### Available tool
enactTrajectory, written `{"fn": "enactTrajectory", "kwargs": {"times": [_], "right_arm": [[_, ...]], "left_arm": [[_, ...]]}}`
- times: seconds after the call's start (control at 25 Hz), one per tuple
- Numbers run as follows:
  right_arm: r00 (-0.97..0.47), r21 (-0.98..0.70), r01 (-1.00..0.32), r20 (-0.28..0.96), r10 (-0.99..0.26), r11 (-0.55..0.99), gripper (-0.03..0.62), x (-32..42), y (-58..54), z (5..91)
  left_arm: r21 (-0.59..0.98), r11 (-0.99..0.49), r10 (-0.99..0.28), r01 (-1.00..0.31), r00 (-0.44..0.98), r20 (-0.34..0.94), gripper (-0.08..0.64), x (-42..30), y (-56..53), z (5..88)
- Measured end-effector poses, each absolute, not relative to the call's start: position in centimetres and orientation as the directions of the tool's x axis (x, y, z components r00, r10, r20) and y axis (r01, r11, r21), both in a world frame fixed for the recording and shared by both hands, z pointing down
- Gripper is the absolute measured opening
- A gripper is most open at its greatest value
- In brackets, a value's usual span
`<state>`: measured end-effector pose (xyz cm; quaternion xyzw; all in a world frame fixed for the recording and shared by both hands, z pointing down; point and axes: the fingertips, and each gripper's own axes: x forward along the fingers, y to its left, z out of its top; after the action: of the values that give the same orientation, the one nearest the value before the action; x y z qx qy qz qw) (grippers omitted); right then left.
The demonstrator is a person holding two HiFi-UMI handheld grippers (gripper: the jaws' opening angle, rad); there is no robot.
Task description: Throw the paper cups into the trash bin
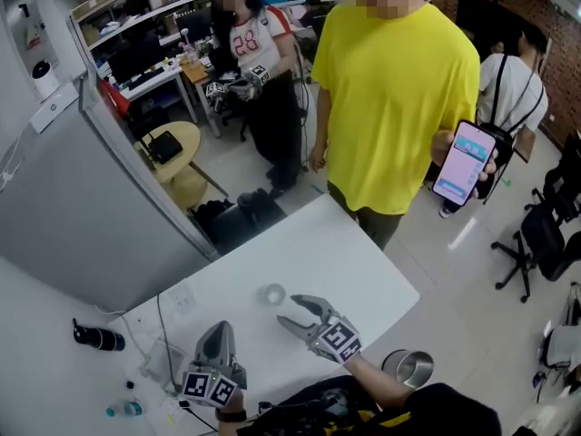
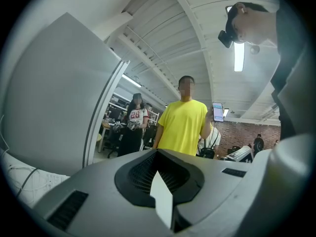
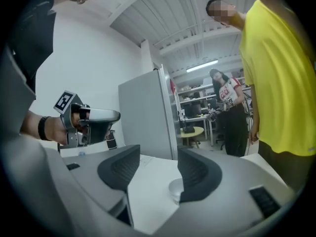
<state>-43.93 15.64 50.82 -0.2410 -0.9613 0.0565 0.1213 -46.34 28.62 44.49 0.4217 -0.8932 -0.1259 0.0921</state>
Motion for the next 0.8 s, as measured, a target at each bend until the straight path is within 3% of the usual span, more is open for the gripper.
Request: {"fn": "enactTrajectory", "kwargs": {"times": [0.36, 0.44, 0.6, 0.64, 0.8], "right_arm": [[-0.837, -0.178, 0.424, 0.297, 0.459, 0.888, 0.244, -43.8, 15.2, 55.1], [-0.829, -0.182, 0.419, 0.322, 0.457, 0.889, 0.285, -44.1, 15.2, 56.3], [-0.818, -0.176, 0.409, 0.365, 0.445, 0.896, 0.287, -44.7, 14.9, 58.4], [-0.814, -0.174, 0.409, 0.375, 0.444, 0.896, 0.325, -45.0, 14.8, 58.8], [-0.794, -0.162, 0.401, 0.429, 0.43, 0.902, 0.333, -45.6, 14.1, 61.2]], "left_arm": [[0.324, 0.6, -0.787, -0.731, -0.611, 0.079, 0.002, -46.9, 28.0, 45.7], [0.331, 0.604, -0.784, -0.725, -0.615, 0.085, 0.002, -47.0, 28.2, 46.1], [0.339, 0.617, -0.773, -0.71, -0.627, 0.094, 0.002, -47.1, 28.8, 46.6], [0.339, 0.621, -0.77, -0.706, -0.631, 0.095, 0.002, -47.3, 28.9, 46.5], [0.341, 0.635, -0.76, -0.693, -0.64, 0.116, 0.002, -47.3, 29.3, 46.9]]}}
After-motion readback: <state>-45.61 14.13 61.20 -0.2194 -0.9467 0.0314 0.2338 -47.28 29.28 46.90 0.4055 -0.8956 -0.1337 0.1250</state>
